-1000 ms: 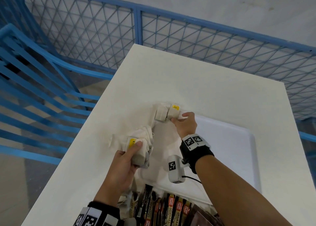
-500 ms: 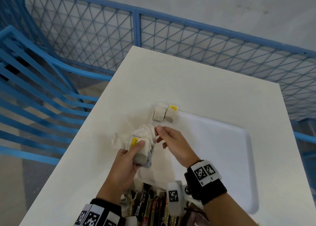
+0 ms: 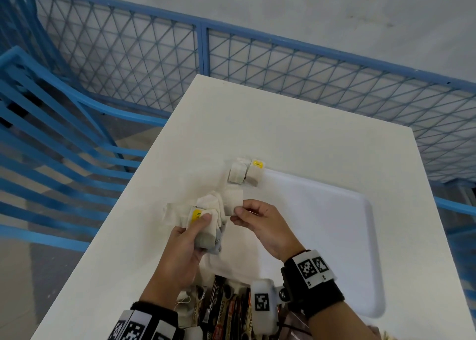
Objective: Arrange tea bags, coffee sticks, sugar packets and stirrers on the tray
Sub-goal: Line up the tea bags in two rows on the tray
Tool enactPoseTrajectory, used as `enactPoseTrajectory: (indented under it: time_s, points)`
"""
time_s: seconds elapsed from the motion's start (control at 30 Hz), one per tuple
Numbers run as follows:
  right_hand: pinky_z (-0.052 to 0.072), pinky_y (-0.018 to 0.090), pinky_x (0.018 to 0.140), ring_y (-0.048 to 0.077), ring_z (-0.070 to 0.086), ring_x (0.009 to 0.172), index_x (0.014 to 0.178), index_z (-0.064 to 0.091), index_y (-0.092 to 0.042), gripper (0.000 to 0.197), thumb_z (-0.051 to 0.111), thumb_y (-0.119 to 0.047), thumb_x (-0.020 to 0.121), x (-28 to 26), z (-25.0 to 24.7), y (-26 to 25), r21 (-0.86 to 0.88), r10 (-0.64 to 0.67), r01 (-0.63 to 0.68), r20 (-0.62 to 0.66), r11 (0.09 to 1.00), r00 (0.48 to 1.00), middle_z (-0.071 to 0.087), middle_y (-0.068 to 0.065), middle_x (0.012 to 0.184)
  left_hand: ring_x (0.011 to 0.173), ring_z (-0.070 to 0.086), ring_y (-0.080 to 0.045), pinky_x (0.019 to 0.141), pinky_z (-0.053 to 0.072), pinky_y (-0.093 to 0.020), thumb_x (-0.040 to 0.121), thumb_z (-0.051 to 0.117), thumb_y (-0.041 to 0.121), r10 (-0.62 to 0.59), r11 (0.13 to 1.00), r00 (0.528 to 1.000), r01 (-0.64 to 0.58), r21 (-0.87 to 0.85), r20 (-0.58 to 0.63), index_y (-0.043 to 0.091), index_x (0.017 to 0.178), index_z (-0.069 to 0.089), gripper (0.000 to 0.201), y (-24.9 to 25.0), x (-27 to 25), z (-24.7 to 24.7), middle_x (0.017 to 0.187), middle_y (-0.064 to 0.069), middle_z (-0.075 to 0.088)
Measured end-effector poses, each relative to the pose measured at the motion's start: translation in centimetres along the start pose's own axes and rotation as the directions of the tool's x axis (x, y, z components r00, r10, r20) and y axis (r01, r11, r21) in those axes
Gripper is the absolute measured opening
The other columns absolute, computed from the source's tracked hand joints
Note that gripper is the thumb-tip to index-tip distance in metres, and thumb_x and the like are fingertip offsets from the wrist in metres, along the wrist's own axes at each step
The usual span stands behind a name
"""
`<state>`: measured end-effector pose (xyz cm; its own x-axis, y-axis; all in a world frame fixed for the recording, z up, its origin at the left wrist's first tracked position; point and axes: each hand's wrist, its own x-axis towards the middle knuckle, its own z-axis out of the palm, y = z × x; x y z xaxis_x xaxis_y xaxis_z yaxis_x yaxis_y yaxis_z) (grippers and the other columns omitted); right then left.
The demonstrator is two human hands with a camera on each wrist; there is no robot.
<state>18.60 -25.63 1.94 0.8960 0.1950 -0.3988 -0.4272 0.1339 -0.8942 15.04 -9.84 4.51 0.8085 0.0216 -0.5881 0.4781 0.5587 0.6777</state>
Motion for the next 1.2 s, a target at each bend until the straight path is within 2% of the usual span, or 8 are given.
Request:
enactPoseTrajectory:
  time_s: [0.23,0.37,0.47,0.6,0.7,0.83,0.9,1.2]
  points:
    - [0.055,0.017,0.071,0.015,0.061,0.072,0.100,0.065,0.005,0.017,0.061,0.005,0.083,2.9,-0.6,0.8,-0.027,0.044,-0.051,-0.224,0.998,0.974,0.064,0.009,0.082,0.056,0.067,-0.016,0.047,0.054,-0.025,0.089,0.053,0.007,0.018,1.000,0.999,-0.018,-0.013,-0.034,-0.003,0.091,0.063,0.015,0.5,0.1,-1.3,0.065,-0.009,0.069]
    - [0.051,0.022,0.064,0.015,0.060,0.071,0.093,0.063,-0.005,0.015,0.066,0.000,0.080,5.5,-0.8,1.2,-0.141,0.028,-0.090,-0.390,0.986,0.920,0.066,0.009,0.083,0.056,0.067,-0.015,0.046,0.053,-0.025,0.089,0.053,0.007,0.023,1.000,0.999,-0.024,-0.019,-0.045,-0.002,0.090,0.064,0.014,0.6,0.2,-1.5,0.066,-0.009,0.069]
    - [0.055,0.033,0.074,0.018,0.062,0.071,0.082,0.055,-0.016,0.020,0.071,-0.005,0.076,7.1,-0.8,1.6,-0.189,0.008,-0.115,-0.489,0.975,0.872,0.067,0.007,0.086,0.060,0.068,-0.015,0.046,0.053,-0.024,0.089,0.053,0.007,0.022,0.999,0.999,-0.024,-0.025,-0.048,-0.002,0.094,0.064,0.015,0.6,0.5,-1.6,0.069,-0.009,0.071]
    - [0.054,0.039,0.086,0.021,0.067,0.081,0.086,0.052,-0.018,0.030,0.076,-0.009,0.071,8.4,-0.4,2.0,-0.211,-0.018,-0.108,-0.520,0.971,0.854,0.071,0.007,0.088,0.064,0.070,-0.015,0.048,0.054,-0.024,0.089,0.053,0.008,0.017,0.999,0.999,-0.018,-0.027,-0.050,-0.003,0.095,0.064,0.017,0.6,0.8,-1.7,0.073,-0.010,0.072]
    - [0.053,0.030,0.082,0.022,0.067,0.086,0.094,0.046,-0.016,0.039,0.077,-0.011,0.071,8.8,-0.1,1.9,-0.278,-0.056,-0.108,-0.523,0.955,0.850,0.071,0.007,0.089,0.061,0.069,-0.014,0.047,0.053,-0.024,0.089,0.054,0.008,0.014,1.000,0.998,-0.016,-0.020,-0.059,-0.003,0.092,0.064,0.015,0.6,0.9,-1.8,0.070,-0.009,0.072]
    - [0.039,0.007,0.052,0.018,0.058,0.074,0.098,0.039,-0.015,0.039,0.070,-0.007,0.077,8.9,0.2,1.6,-0.356,-0.107,-0.107,-0.530,0.929,0.841,0.064,0.006,0.080,0.059,0.068,-0.015,0.045,0.053,-0.026,0.088,0.054,0.008,0.008,1.000,0.997,-0.009,-0.014,-0.072,-0.003,0.092,0.064,0.015,0.5,1.1,-1.8,0.069,-0.010,0.070]
    - [0.038,0.001,0.048,0.017,0.055,0.072,0.098,0.037,-0.015,0.038,0.069,-0.006,0.078,9.0,0.2,1.5,-0.368,-0.112,-0.112,-0.536,0.923,0.837,0.064,0.008,0.081,0.059,0.068,-0.016,0.045,0.054,-0.027,0.088,0.054,0.008,0.008,1.000,0.998,-0.008,-0.008,-0.067,-0.003,0.092,0.064,0.015,0.5,1.1,-1.7,0.069,-0.010,0.070]
    - [0.034,0.008,0.053,0.015,0.055,0.075,0.112,0.042,-0.009,0.041,0.068,-0.010,0.080,8.6,0.4,1.2,-0.378,-0.111,-0.112,-0.521,0.919,0.846,0.065,0.007,0.088,0.058,0.068,-0.013,0.046,0.052,-0.022,0.089,0.055,0.009,-0.002,1.000,0.999,0.002,-0.006,-0.054,-0.002,0.094,0.064,0.015,0.3,1.2,-1.2,0.068,-0.008,0.071]
